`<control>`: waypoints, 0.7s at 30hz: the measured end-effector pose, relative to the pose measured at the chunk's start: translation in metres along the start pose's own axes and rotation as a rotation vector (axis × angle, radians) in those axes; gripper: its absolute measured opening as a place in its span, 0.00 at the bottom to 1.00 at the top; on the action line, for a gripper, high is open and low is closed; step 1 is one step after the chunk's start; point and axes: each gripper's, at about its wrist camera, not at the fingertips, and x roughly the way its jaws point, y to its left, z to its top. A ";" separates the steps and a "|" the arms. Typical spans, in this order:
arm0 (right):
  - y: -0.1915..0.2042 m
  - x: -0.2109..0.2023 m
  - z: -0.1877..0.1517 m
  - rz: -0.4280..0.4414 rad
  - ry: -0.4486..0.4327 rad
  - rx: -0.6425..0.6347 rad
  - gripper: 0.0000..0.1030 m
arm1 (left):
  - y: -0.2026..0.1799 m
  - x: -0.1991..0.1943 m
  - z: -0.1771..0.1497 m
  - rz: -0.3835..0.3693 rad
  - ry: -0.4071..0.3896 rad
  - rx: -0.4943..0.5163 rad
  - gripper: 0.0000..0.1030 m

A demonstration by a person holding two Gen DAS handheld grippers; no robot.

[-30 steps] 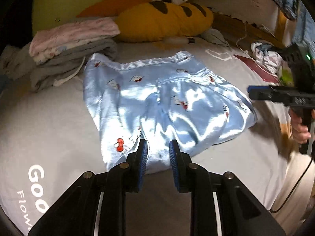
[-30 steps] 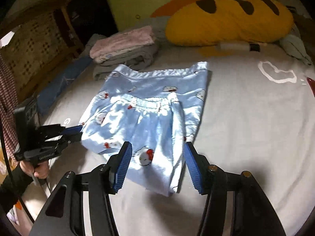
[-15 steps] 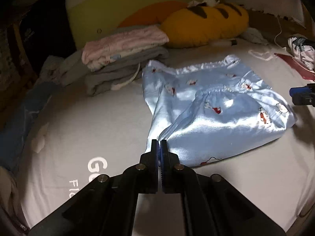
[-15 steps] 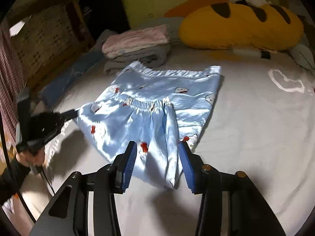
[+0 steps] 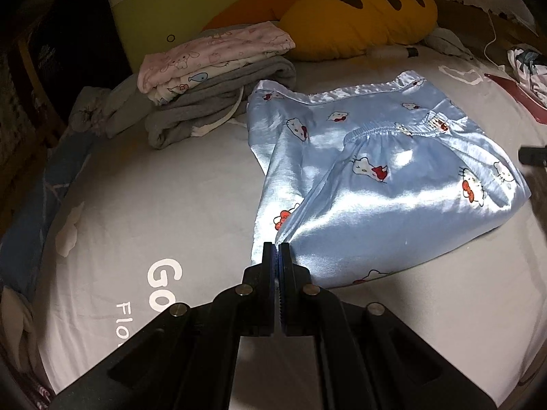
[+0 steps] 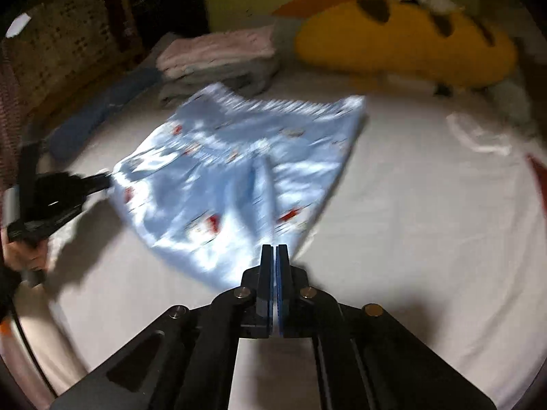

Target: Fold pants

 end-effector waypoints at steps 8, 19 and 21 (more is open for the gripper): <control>0.014 -0.018 -0.021 0.135 0.017 -0.055 0.21 | 0.005 -0.003 0.001 -0.024 0.002 -0.029 0.01; 0.039 0.012 -0.034 -0.018 0.103 -0.156 0.26 | 0.000 -0.013 0.002 -0.002 -0.026 -0.013 0.01; 0.040 0.011 -0.036 -0.026 0.099 -0.167 0.26 | -0.001 -0.012 0.002 0.001 -0.024 -0.009 0.01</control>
